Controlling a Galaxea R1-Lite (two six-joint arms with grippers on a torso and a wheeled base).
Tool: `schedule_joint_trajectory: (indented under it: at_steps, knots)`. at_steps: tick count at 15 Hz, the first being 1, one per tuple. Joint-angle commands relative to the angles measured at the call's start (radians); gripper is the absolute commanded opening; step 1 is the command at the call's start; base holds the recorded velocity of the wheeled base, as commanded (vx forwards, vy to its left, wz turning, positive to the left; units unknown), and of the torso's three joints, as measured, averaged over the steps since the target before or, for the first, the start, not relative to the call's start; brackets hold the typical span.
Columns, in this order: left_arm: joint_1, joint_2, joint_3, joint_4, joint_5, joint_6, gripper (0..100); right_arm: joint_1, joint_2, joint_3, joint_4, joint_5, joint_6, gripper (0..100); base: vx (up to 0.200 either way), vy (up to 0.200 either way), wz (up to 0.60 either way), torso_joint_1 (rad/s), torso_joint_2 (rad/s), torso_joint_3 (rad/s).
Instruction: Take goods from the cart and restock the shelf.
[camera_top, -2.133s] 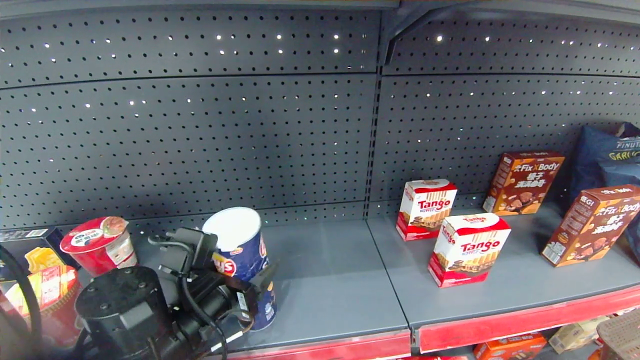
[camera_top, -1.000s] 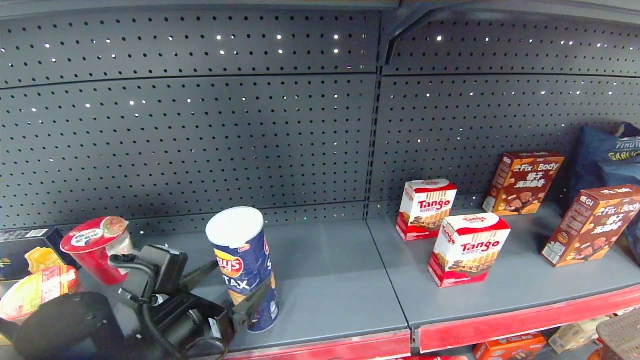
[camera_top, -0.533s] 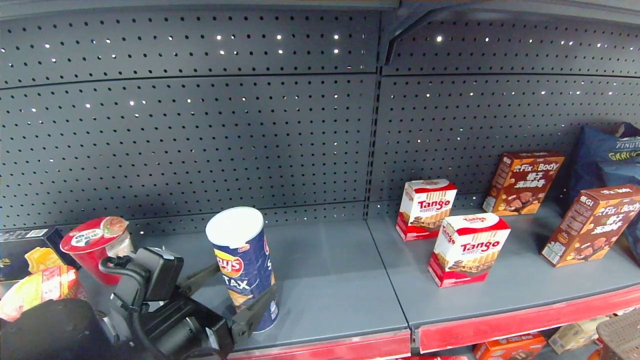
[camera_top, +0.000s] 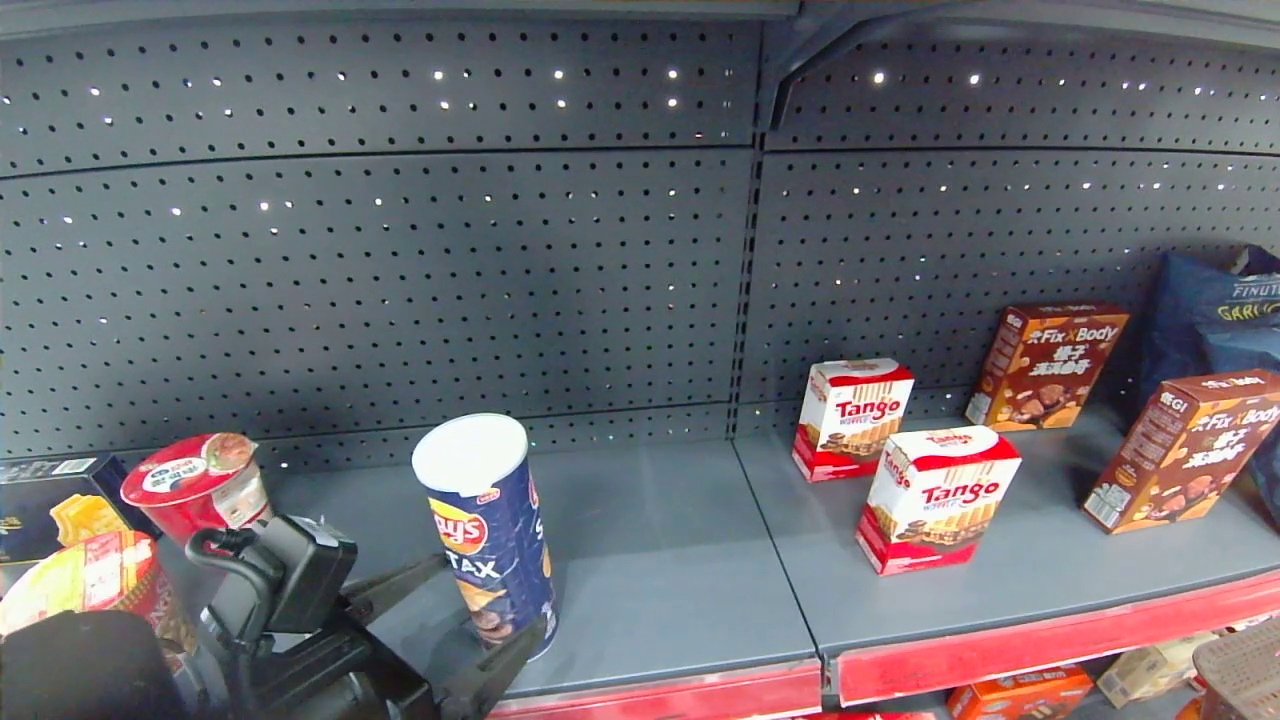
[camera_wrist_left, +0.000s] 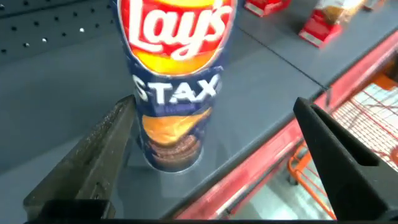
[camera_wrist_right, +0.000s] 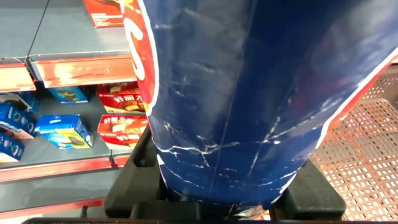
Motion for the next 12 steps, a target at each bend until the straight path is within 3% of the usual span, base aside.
schedule_joint_trajectory:
  at_steps: [1, 12]
  knots:
    - [-0.007, -0.066, -0.010, 0.015, -0.013, 0.000, 100, -0.002, 0.000, -0.001, 0.000, 0.001, -0.001, 0, 0.000, 0.000, 0.00, 0.000, 0.00, 0.000]
    - [-0.013, -0.066, -0.030, 0.016, -0.041, -0.002, 100, -0.003, -0.014, 0.002, 0.004, -0.001, -0.001, 0, 0.000, 0.000, 0.00, 0.000, 0.00, 0.000]
